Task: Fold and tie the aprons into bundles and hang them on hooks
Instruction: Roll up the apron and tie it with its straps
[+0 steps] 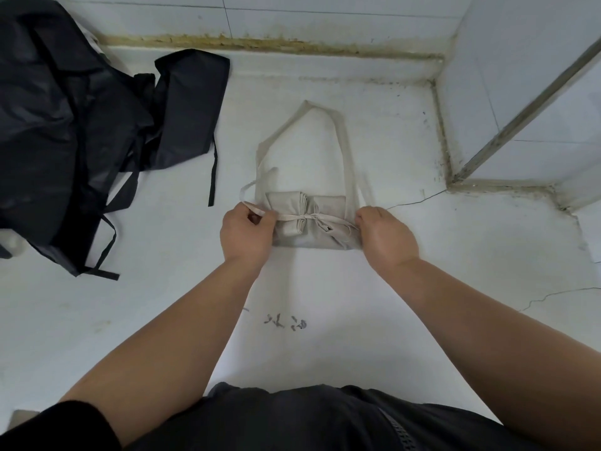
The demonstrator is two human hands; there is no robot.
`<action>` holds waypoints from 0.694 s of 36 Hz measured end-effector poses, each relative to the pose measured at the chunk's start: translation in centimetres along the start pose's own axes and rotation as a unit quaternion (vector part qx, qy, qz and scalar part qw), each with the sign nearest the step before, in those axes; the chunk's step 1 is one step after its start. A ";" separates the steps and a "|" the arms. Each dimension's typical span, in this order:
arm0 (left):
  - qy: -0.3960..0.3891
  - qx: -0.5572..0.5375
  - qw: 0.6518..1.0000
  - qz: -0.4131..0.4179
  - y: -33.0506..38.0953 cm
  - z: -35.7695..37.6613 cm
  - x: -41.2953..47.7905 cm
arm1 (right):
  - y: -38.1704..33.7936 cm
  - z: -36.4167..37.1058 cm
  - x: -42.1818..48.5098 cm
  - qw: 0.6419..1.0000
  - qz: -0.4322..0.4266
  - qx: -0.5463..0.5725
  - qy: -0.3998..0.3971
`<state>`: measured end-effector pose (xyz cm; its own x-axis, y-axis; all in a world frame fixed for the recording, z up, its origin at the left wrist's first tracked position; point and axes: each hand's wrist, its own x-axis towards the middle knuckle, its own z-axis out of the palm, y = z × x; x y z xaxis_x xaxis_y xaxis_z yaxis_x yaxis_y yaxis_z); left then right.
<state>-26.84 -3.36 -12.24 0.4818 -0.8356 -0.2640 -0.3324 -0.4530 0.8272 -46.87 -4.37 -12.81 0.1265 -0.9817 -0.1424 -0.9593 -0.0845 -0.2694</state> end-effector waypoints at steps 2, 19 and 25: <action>0.011 0.041 0.999 0.020 -0.3 -0.2 0.1 | 0.1 0.3 -0.3 1.000 -0.010 0.002 -0.004; -0.093 -0.191 0.966 -0.150 0.1 -2.9 1.7 | 0.2 -1.1 -0.5 0.988 -0.115 -0.008 -0.100; -0.114 -0.322 0.906 -0.251 1.6 -3.5 1.8 | 0.2 -0.6 -0.3 0.989 -0.101 0.102 -0.038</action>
<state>-23.67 -4.44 -9.67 0.2366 -0.6499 -0.7223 0.4598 -0.5800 0.6725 -47.27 -4.23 -12.23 0.3368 -0.9318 -0.1350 -0.8424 -0.2342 -0.4852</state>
